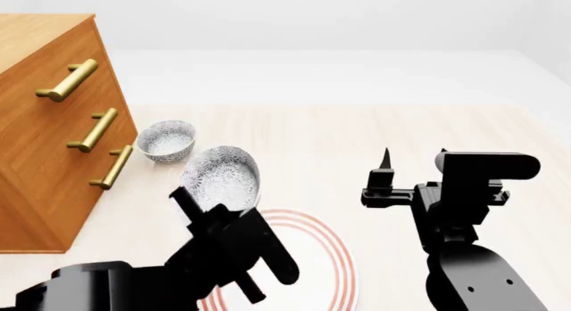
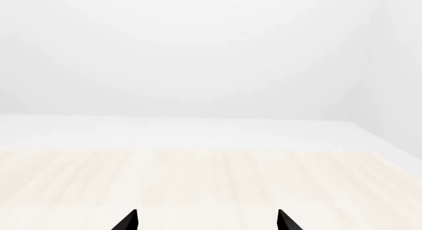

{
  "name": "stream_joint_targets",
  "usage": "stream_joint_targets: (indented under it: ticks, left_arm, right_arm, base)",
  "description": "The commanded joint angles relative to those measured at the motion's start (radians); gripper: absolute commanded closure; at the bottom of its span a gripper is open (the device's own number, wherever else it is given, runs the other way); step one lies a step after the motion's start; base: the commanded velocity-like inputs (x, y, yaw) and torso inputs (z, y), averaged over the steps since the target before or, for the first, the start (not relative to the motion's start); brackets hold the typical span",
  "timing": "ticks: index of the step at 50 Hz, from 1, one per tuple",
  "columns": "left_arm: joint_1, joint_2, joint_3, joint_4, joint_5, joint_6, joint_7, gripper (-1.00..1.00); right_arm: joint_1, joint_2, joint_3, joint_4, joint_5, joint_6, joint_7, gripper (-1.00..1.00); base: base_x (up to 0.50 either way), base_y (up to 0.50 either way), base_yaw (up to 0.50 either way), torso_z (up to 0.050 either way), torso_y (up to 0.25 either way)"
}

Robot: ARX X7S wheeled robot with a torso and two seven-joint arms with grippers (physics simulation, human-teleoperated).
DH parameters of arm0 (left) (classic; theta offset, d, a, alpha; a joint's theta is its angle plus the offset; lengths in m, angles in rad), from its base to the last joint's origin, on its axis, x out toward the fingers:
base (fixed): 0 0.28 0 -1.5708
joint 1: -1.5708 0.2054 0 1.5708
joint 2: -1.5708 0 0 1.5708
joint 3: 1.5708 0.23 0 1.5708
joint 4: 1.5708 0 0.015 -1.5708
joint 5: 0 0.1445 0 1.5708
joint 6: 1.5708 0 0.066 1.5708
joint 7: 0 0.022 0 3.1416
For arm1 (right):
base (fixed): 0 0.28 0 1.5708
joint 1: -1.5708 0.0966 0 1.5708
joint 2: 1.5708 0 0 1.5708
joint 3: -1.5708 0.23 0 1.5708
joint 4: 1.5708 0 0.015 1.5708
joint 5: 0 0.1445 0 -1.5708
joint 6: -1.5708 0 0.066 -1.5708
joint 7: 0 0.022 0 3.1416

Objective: Put the bowl in the middle on the plate.

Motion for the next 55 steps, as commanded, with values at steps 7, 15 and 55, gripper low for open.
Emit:
stream_joint_targets:
  ticks: [7, 15, 55]
  left_arm:
    - [-0.047, 0.043, 0.115, 0.064, 0.010, -0.085, 0.036, 1.00]
    - [-0.082, 0.048, 0.171, 0.066, 0.020, -0.111, 0.060, 1.00]
    - [-0.089, 0.085, 0.398, -0.123, 0.174, 0.055, 0.184, 1.00]
  right_arm:
    - [0.000, 0.006, 0.006, -0.011, 0.015, 0.007, 0.008, -1.00]
    - [0.001, 0.006, 0.002, -0.008, 0.018, 0.004, 0.012, -1.00]
    - [0.006, 0.018, -0.012, 0.002, 0.032, -0.003, 0.028, -1.00]
  base:
    - [0.00, 0.00, 0.00, 0.000, 0.000]
    - [0.00, 0.00, 0.00, 0.000, 0.001]
    - [0.00, 0.00, 0.00, 0.000, 0.000]
